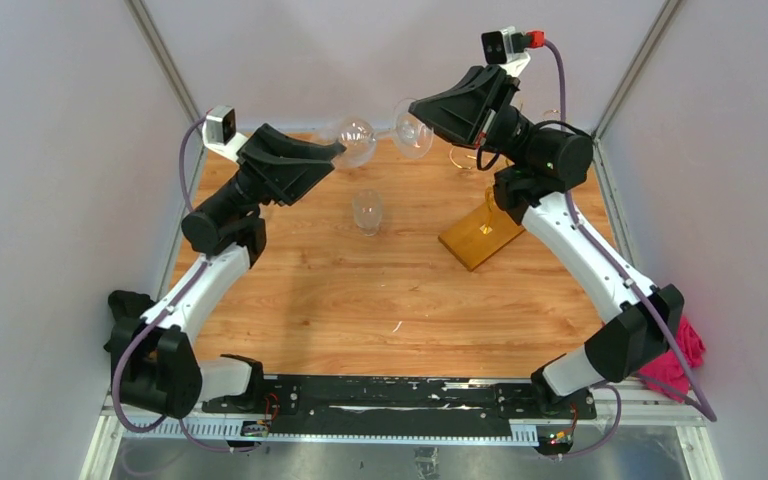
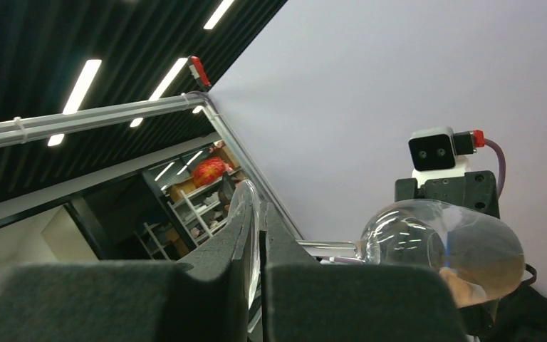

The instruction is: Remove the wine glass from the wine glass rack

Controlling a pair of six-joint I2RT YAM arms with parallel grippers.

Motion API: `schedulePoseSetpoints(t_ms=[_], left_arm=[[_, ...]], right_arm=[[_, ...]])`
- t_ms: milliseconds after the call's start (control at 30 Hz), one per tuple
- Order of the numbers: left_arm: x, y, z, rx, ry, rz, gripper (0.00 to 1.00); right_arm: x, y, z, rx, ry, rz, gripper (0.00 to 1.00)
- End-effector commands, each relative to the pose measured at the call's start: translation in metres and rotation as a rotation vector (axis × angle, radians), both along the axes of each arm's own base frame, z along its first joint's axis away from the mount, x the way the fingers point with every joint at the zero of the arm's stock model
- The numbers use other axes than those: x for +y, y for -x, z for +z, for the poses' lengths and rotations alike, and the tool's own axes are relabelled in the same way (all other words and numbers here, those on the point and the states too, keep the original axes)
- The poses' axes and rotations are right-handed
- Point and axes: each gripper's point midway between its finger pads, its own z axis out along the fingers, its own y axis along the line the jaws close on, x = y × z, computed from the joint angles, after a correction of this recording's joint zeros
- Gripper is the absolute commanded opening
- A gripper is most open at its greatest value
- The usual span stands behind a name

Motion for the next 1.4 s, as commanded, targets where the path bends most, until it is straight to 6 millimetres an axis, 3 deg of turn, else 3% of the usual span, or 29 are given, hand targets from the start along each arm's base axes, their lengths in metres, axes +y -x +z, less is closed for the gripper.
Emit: schedulePoseSetpoints(t_ms=[0, 267, 367, 467, 567, 900, 1133, 1300, 1367], left_arm=[[0.006, 0.050, 0.024, -0.158, 0.020, -0.036, 0.46], [0.009, 0.063, 0.030, -0.184, 0.028, -0.040, 0.37], [0.010, 0.069, 0.033, -0.199, 0.032, -0.039, 0.26], [0.011, 0.074, 0.035, -0.205, 0.037, -0.044, 0.07], [0.013, 0.079, 0.036, -0.206, 0.039, -0.051, 0.00], [0.017, 0.083, 0.031, -0.124, 0.067, -0.068, 0.00], [0.022, 0.065, 0.028, -0.009, 0.014, 0.149, 0.00], [0.031, 0.066, 0.032, 0.006, -0.057, 0.320, 0.00], [0.034, 0.072, 0.036, -0.005, -0.052, 0.337, 0.00]], right_arm=[[0.012, -0.003, -0.015, -0.010, -0.037, 0.063, 0.00], [0.040, -0.001, -0.036, 0.036, -0.017, 0.153, 0.00], [0.053, -0.003, -0.051, 0.070, 0.015, 0.171, 0.00], [0.062, -0.008, -0.064, 0.106, 0.034, 0.188, 0.00], [0.065, -0.012, -0.071, 0.130, 0.035, 0.197, 0.00], [0.061, -0.005, -0.069, 0.116, 0.032, 0.211, 0.00], [0.054, 0.006, -0.065, 0.094, 0.034, 0.210, 0.00], [0.054, 0.010, -0.065, 0.085, 0.045, 0.200, 0.13], [0.055, 0.012, -0.066, 0.085, 0.051, 0.202, 0.24]])
